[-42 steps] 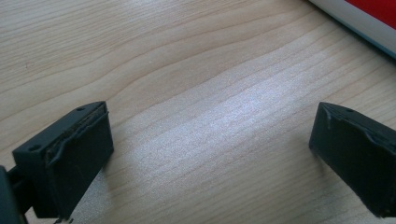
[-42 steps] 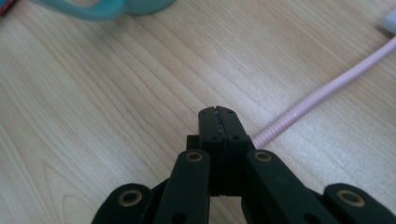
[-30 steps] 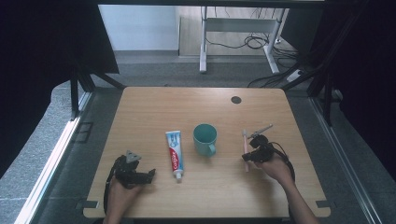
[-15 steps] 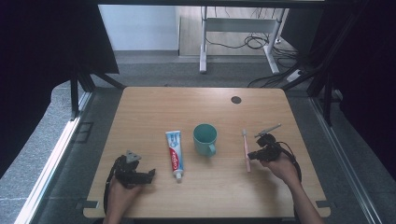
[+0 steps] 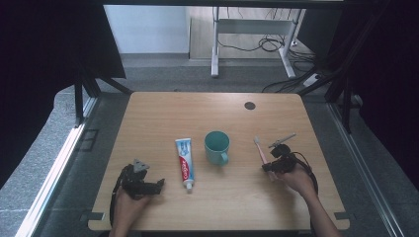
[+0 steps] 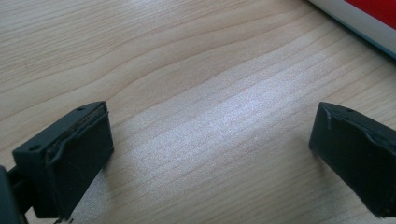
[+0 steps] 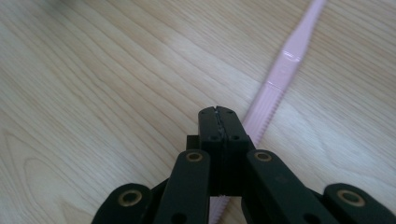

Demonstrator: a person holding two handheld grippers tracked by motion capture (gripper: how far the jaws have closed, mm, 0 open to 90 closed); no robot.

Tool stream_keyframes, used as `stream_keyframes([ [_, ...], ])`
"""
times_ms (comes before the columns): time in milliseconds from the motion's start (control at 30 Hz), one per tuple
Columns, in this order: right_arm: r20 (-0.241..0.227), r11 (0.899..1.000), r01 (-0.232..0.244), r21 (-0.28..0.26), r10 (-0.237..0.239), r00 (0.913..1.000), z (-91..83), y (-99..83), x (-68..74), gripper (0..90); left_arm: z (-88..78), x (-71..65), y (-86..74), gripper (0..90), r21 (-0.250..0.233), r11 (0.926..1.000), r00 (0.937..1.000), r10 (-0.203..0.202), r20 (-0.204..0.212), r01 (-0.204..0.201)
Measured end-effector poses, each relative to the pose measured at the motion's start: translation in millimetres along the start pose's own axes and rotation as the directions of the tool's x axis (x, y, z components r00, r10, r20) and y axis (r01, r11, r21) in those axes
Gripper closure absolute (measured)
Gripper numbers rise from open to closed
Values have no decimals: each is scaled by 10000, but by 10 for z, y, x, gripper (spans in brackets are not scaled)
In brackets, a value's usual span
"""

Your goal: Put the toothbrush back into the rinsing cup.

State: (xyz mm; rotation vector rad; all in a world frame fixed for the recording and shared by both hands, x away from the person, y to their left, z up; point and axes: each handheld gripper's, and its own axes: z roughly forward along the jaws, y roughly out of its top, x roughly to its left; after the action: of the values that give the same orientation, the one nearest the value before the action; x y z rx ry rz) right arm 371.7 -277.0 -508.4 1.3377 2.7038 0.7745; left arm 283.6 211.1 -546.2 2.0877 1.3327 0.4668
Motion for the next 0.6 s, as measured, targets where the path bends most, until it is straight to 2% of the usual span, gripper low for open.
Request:
stream_keyframes([
  [167,331,9998,-170,75,167,9993,-55,-63,-93,893,0,0,0,0,3,10000,10000,2,2,-2],
  [367,356,10000,-76,63,74,9993,-102,-50,-101,884,0,0,0,0,-2,10000,10000,-3,1,3],
  [400,413,9999,-53,103,49,9991,-133,-15,-91,848,1,0,0,0,-3,10000,10000,-2,3,2],
  [467,442,9999,16,171,-24,9990,-146,3,-94,830,0,0,0,0,-1,10000,10000,-1,0,1],
  [533,631,9986,-67,526,34,9980,-171,61,-109,765,0,0,0,0,1,10000,10000,2,2,-2],
  [600,705,9977,-102,664,55,9975,-170,78,-119,753,0,0,0,0,-2,10000,10000,-2,0,2],
])
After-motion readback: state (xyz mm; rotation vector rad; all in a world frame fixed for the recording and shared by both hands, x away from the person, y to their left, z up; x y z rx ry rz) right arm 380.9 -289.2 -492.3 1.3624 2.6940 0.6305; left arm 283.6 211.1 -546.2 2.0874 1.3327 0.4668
